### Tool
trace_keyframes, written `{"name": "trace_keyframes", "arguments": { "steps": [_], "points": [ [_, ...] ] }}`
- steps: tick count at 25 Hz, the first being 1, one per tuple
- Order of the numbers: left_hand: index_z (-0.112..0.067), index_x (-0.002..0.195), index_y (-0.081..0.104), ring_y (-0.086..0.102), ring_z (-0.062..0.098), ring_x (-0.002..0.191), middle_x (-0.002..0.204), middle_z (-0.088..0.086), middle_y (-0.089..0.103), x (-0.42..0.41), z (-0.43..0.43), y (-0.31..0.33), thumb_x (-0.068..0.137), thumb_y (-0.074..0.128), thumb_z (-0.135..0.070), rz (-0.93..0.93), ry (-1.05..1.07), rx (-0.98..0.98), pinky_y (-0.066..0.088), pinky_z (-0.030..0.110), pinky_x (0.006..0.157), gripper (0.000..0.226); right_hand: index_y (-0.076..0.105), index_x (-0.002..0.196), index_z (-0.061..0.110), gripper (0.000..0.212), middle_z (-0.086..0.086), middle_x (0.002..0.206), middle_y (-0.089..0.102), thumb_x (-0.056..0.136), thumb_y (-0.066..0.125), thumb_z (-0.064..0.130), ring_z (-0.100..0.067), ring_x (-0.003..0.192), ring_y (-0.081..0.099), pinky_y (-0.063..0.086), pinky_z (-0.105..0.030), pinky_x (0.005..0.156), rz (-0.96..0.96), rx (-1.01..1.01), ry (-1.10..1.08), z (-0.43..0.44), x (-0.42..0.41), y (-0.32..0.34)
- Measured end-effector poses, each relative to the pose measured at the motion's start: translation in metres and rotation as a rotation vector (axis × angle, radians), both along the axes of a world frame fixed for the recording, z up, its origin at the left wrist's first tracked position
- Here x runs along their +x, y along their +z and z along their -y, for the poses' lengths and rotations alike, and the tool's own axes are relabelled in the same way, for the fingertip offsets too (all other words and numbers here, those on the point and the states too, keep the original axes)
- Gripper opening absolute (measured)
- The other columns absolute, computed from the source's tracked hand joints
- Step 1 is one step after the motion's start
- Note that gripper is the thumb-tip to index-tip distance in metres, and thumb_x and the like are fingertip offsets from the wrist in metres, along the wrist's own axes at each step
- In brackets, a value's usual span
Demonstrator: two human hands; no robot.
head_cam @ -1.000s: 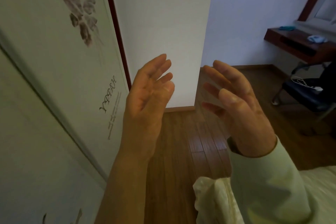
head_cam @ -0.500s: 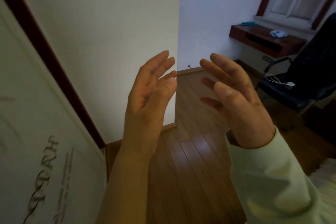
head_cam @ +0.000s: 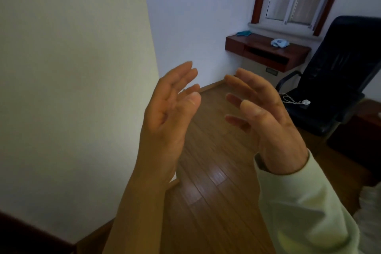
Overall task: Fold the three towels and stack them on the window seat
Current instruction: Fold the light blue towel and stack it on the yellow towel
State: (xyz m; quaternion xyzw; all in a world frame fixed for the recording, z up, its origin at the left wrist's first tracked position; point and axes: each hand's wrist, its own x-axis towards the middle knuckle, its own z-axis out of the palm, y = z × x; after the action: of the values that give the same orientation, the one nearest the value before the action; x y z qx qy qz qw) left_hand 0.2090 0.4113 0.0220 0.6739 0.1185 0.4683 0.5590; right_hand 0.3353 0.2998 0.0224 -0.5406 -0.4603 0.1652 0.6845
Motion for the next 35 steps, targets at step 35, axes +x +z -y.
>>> {"name": "trace_keyframes", "arguments": {
  "steps": [35],
  "points": [
    [-0.035, 0.131, 0.054, 0.062, 0.009, 0.126, 0.134, -0.017, 0.065, 0.893, -0.561, 0.001, 0.091, 0.057, -0.028, 0.006, -0.442, -0.059, 0.053, 0.028, 0.101, 0.041, 0.048, 0.133, 0.046, 0.061, 0.028, 0.133, 0.054, 0.073, 0.059, 0.05, 0.001, 0.122, 0.053, 0.051, -0.039, 0.1, -0.051, -0.056, -0.387, -0.525, 0.843, 0.002]
  ]
}}
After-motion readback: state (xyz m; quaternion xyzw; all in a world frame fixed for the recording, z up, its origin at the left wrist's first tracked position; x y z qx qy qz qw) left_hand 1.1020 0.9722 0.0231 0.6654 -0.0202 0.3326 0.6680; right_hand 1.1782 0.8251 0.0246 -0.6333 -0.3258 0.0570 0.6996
